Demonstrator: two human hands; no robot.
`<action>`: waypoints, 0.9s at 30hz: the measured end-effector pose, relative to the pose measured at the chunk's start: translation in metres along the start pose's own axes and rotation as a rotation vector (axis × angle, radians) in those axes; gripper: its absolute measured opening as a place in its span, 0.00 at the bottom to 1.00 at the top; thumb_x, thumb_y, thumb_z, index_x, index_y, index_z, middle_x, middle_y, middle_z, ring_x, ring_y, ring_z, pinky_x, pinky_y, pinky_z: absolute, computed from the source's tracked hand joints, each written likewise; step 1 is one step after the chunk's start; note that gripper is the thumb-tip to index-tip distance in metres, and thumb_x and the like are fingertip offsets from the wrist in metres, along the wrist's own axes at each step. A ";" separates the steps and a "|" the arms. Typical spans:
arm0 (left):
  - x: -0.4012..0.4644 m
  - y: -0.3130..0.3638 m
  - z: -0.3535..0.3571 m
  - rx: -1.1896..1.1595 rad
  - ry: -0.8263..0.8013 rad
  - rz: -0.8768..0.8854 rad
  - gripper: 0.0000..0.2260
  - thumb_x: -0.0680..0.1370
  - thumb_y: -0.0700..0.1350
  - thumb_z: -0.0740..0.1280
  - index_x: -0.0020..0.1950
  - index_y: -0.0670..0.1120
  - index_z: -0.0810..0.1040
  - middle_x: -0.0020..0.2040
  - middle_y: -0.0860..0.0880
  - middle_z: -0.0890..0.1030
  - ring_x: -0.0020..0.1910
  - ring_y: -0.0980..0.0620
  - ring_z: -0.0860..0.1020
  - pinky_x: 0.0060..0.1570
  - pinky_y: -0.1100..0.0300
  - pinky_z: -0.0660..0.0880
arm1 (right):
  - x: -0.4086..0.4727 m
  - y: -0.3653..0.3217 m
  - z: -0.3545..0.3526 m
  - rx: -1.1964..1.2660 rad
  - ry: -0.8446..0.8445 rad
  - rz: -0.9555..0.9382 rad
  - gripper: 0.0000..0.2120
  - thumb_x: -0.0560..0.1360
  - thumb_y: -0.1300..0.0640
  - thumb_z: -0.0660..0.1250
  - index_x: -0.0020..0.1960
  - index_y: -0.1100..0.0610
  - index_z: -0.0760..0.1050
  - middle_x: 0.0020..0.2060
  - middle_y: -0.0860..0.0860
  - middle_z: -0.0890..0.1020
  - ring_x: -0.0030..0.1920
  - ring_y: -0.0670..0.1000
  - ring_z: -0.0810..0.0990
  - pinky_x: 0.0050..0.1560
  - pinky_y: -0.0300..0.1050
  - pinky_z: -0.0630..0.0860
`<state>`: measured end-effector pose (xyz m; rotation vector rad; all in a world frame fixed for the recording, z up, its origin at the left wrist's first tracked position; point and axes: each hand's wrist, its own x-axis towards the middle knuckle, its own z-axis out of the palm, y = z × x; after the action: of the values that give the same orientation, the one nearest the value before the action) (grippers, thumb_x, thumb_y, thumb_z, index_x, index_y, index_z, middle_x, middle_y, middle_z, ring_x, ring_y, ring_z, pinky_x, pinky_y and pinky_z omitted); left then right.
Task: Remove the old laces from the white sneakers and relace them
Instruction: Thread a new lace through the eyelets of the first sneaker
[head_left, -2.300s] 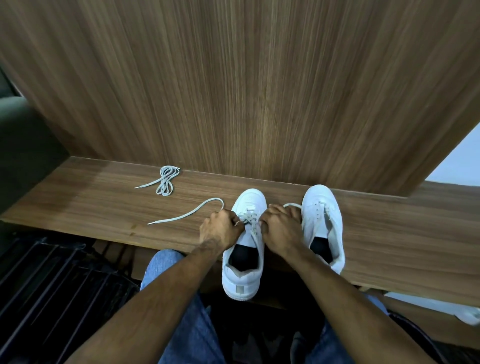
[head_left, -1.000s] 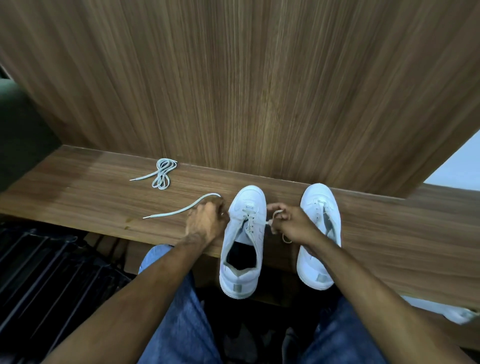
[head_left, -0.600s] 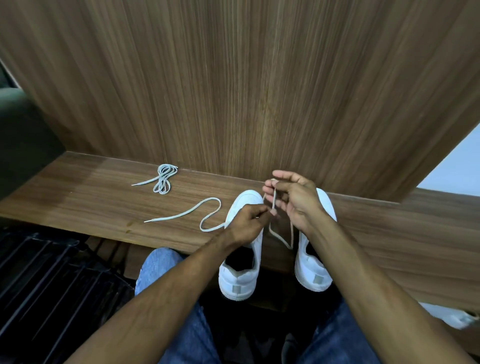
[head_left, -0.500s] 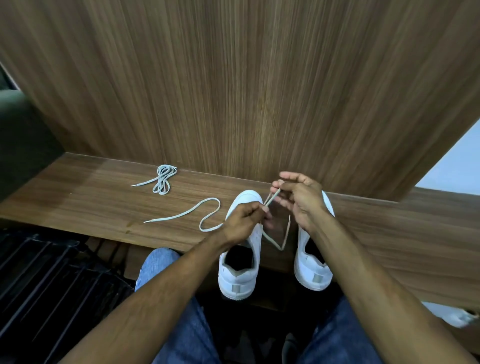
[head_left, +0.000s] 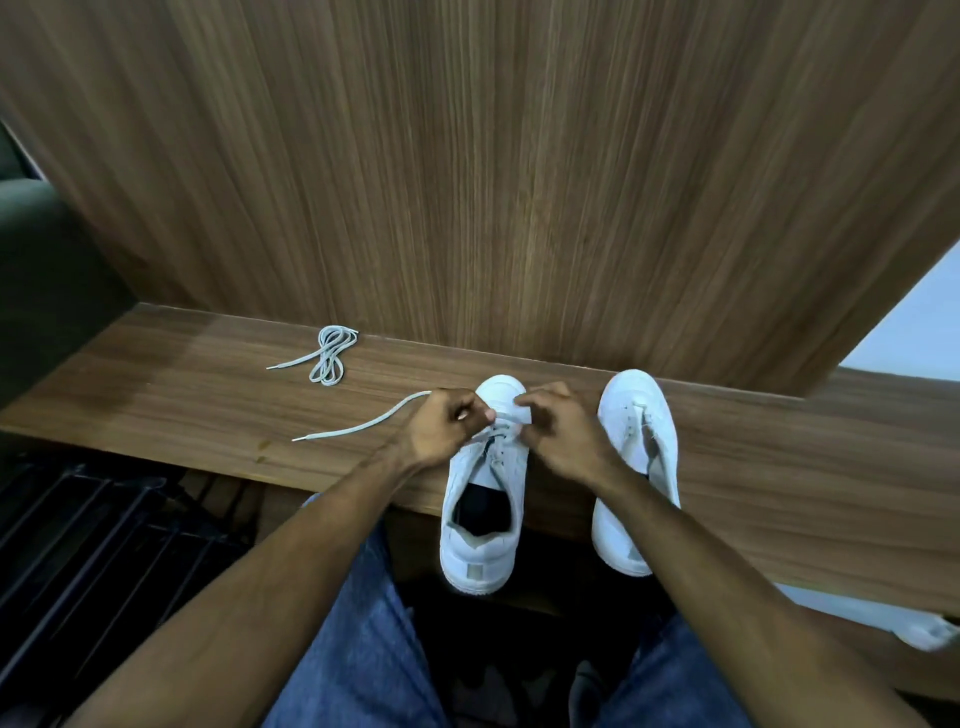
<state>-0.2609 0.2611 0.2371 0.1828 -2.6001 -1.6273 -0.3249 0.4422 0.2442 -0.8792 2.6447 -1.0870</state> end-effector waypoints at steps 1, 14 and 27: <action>0.000 0.004 0.006 0.002 -0.012 0.029 0.08 0.78 0.40 0.67 0.42 0.38 0.80 0.31 0.54 0.75 0.30 0.63 0.69 0.33 0.66 0.67 | 0.001 -0.004 0.006 -0.035 -0.031 -0.039 0.09 0.73 0.58 0.70 0.53 0.55 0.81 0.53 0.51 0.78 0.55 0.52 0.76 0.57 0.46 0.72; -0.007 -0.034 -0.015 -0.024 0.158 -0.090 0.16 0.70 0.59 0.69 0.38 0.46 0.82 0.32 0.51 0.78 0.33 0.56 0.72 0.39 0.59 0.69 | -0.006 0.031 -0.032 -0.368 0.293 0.172 0.08 0.73 0.60 0.66 0.45 0.56 0.84 0.49 0.54 0.82 0.54 0.58 0.78 0.68 0.55 0.66; -0.008 -0.015 0.009 -0.077 0.052 -0.036 0.05 0.76 0.40 0.70 0.41 0.42 0.83 0.37 0.50 0.84 0.38 0.60 0.77 0.44 0.62 0.74 | -0.013 0.013 0.016 -0.178 0.183 -0.023 0.09 0.74 0.57 0.63 0.43 0.56 0.82 0.41 0.51 0.82 0.48 0.55 0.79 0.63 0.53 0.68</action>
<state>-0.2533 0.2637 0.2196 0.2649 -2.5057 -1.7071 -0.3152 0.4478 0.2227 -0.8829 2.9270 -0.9924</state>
